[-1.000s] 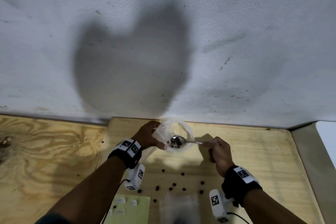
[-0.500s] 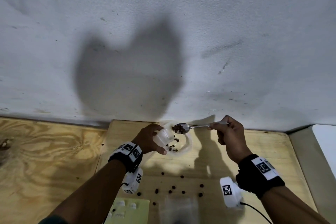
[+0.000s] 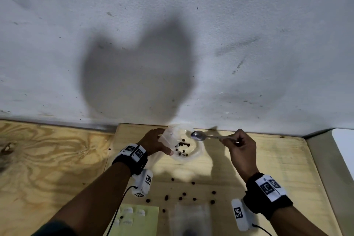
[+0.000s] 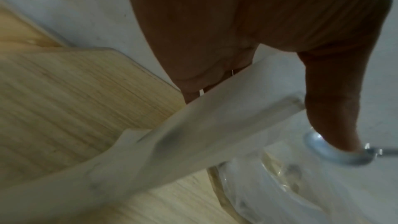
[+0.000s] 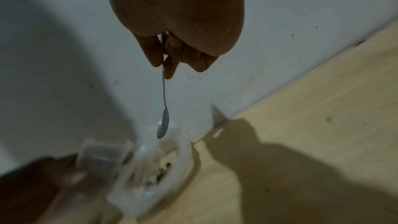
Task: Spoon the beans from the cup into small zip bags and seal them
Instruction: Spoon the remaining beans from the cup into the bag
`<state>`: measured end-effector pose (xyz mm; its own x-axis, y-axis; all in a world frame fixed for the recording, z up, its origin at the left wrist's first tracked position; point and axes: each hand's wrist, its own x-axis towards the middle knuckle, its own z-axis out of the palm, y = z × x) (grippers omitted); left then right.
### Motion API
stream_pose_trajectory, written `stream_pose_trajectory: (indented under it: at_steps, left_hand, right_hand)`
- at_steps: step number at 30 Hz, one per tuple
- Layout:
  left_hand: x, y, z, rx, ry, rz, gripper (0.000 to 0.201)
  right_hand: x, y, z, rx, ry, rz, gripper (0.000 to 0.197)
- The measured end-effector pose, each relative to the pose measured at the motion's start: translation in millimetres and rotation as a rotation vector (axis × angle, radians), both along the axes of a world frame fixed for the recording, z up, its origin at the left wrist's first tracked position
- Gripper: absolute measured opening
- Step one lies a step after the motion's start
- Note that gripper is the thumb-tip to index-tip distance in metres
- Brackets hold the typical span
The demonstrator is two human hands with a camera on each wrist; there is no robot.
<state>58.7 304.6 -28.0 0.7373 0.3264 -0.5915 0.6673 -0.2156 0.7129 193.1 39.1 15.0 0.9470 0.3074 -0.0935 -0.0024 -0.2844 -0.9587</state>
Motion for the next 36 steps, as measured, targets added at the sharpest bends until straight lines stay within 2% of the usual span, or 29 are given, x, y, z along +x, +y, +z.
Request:
stream_pose_trajectory:
  at_steps: [5, 10, 16, 24, 30, 33, 36]
  left_hand:
    - [1, 4, 4, -0.016, 0.006, -0.021, 0.071]
    - [3, 4, 5, -0.036, 0.011, -0.01, 0.079]
    - [4, 2, 4, -0.041, 0.027, -0.016, 0.074]
    - [8, 0, 7, -0.048, 0.028, -0.013, 0.063]
    - [9, 1, 5, -0.03, 0.008, -0.03, 0.063]
    - [9, 1, 6, -0.04, 0.0, -0.026, 0.061]
    - [7, 4, 7, -0.04, 0.003, -0.019, 0.063]
  right_hand:
    - [-23, -1, -27, -0.1, -0.039, 0.067, 0.034]
    - [-35, 5, -38, -0.115, 0.019, 0.015, 0.032]
    - [-40, 7, -51, -0.115, 0.118, -0.105, 0.034]
    - [-50, 22, -70, -0.053, 0.234, -0.162, 0.041]
    - [-52, 36, -75, 0.021, 0.471, -0.198, 0.044]
    - [-50, 36, -74, 0.023, 0.605, -0.228, 0.04]
    - [-43, 31, -74, 0.058, 0.674, -0.287, 0.043]
